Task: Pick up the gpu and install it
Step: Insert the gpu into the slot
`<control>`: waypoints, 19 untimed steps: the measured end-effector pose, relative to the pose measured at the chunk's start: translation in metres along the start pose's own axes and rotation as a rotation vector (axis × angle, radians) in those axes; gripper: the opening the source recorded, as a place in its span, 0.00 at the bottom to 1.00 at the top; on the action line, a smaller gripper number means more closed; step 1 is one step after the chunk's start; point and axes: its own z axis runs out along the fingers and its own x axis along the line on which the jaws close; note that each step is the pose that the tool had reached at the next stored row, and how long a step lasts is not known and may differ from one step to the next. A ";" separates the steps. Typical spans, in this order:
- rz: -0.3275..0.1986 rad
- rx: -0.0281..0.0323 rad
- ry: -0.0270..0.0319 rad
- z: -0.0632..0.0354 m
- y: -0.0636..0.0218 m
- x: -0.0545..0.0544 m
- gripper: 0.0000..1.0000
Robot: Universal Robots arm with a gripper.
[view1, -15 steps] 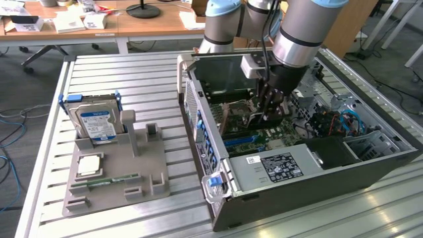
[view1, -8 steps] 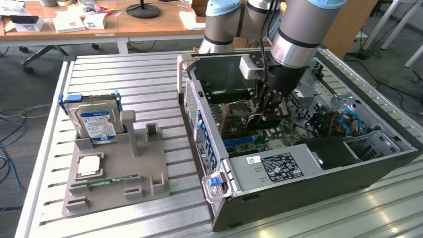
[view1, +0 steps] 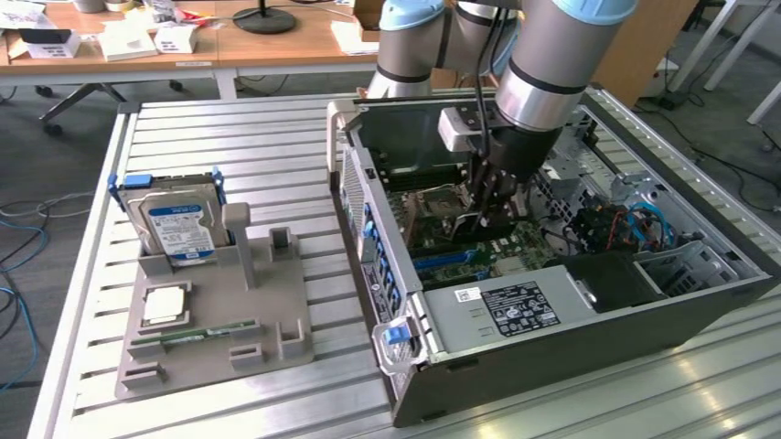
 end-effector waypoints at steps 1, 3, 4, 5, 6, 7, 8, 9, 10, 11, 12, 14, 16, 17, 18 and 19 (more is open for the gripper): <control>0.000 0.0000 0.0000 0.0010 0.0000 0.000 0.27; 0.000 -0.0001 0.0001 0.0020 0.0000 0.000 0.27; 0.000 -0.0001 0.0004 0.0020 0.0000 0.000 0.27; 0.000 -0.0001 0.0004 0.0021 0.0002 0.000 0.27; 0.000 0.0000 0.0002 0.0022 0.0008 0.000 0.27; 0.000 0.0000 0.0000 0.0023 0.0014 0.000 0.27; 0.000 0.0001 0.0000 0.0024 0.0021 0.000 0.27; 0.000 0.0000 -0.0002 0.0025 0.0030 0.000 0.27; 0.000 0.0000 -0.0002 0.0026 0.0039 0.000 0.27; 0.000 0.0001 -0.0001 0.0026 0.0048 0.000 0.27; 0.000 0.0000 0.0000 0.0025 0.0057 0.000 0.27; 0.000 0.0000 -0.0001 0.0027 0.0073 0.000 0.27; 0.000 0.0000 0.0000 0.0026 0.0075 0.000 0.27; 0.000 0.0000 0.0001 0.0026 0.0076 0.000 0.27; 0.000 0.0000 0.0001 0.0026 0.0077 0.001 0.27; 0.000 0.0000 0.0001 0.0026 0.0078 0.001 0.27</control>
